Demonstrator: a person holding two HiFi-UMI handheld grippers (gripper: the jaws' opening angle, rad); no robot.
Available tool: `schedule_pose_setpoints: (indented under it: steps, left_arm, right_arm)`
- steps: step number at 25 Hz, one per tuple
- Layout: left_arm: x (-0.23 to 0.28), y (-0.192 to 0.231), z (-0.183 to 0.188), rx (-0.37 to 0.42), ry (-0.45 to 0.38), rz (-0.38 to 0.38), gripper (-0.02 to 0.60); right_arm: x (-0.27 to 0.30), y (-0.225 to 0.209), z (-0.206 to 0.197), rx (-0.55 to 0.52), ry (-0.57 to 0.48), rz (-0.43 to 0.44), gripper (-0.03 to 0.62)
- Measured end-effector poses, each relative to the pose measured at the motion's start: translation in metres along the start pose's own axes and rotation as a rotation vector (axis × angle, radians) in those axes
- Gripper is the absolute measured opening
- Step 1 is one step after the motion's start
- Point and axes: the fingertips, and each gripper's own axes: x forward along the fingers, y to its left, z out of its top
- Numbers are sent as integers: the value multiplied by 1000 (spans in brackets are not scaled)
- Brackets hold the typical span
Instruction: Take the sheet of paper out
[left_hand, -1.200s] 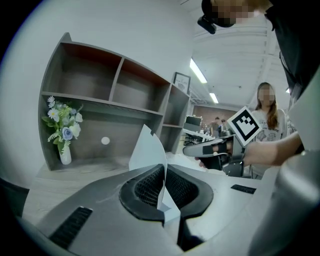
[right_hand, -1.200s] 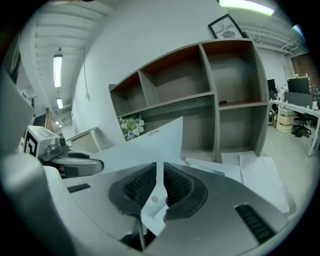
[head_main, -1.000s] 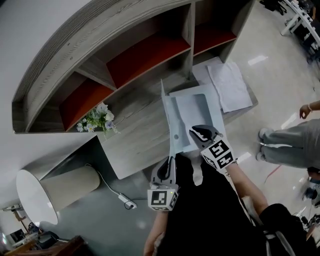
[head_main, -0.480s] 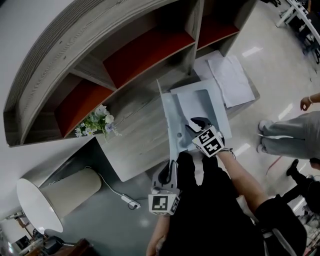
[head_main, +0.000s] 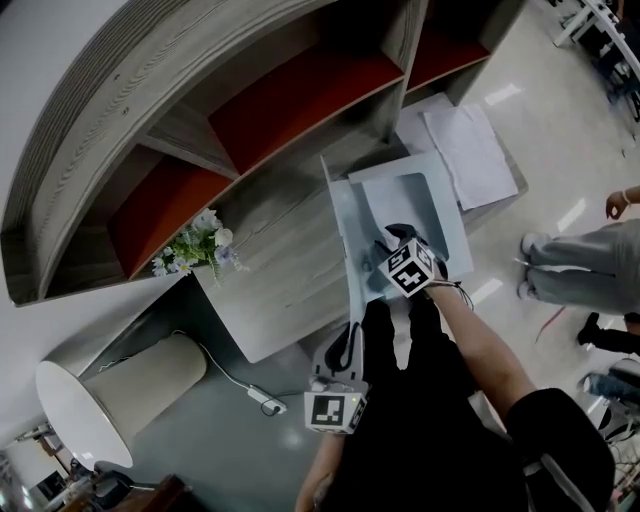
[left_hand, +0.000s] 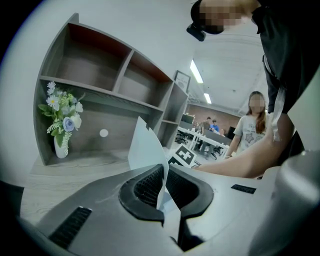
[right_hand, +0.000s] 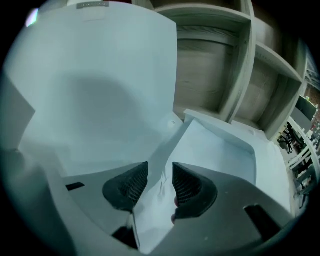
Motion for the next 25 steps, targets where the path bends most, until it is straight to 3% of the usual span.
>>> schedule_pose_setpoints:
  steps: [6,12,18,22,25]
  left_arm:
    - [-1,4,1,-15,-7,3,25]
    - [-4,7,-9,24,30,-9,25]
    - [-4,7,-12,24,34,-5,25]
    - [-2,6,-6,0,16,8,25]
    - [-3,7,-12,29,32,4,25]
  right_arm:
    - [17,-6,-9,3,58,-9,121]
    - [26,-7,-14,-20,91,-15,120]
    - [30,-8,-17,-9,108,-19,46]
    - [31,-11,-19,5,114,-24,34]
    - [28,-14,-16,9,106,-38,17]
